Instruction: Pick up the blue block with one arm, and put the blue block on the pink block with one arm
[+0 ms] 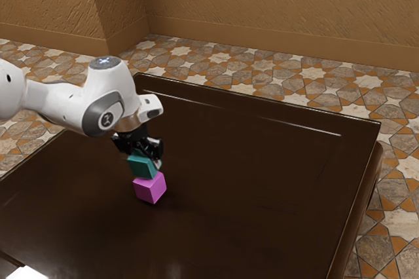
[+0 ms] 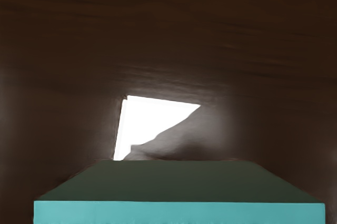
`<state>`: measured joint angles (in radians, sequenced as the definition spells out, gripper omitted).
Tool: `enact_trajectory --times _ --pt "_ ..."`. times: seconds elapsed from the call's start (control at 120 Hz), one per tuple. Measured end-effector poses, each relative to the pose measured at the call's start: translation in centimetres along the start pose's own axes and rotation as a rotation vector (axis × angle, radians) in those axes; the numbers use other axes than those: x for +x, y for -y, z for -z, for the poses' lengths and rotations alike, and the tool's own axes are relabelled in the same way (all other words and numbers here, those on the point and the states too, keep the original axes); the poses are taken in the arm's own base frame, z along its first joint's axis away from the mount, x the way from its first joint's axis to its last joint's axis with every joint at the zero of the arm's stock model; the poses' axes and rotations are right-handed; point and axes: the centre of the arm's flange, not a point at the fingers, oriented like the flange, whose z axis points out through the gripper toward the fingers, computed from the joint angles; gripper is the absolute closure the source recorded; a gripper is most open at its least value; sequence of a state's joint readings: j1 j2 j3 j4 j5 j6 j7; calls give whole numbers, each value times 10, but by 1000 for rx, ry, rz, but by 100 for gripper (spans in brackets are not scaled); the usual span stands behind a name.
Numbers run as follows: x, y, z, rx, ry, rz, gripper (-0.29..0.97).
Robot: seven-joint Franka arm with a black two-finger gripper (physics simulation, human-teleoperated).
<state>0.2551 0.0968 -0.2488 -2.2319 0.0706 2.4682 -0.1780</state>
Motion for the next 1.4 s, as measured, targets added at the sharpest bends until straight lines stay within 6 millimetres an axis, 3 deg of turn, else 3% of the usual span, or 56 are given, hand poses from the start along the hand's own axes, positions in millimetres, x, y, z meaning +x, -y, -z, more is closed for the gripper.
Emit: enact_trajectory --times 0.417,0.617,0.667,0.75,0.858,0.958,1.108,1.4 --pt "-12 0 0 -5 1 -14 34" --pt "-11 1 5 -12 -7 -23 15" --pt "-9 1 23 -6 -41 -28 12" --pt "-7 4 86 18 -139 -35 8" --pt "26 1 197 38 -249 -41 5" --pt "31 13 243 58 -227 -22 3" --pt "17 8 255 82 -124 -37 1" --pt "3 10 242 101 5 -45 0"
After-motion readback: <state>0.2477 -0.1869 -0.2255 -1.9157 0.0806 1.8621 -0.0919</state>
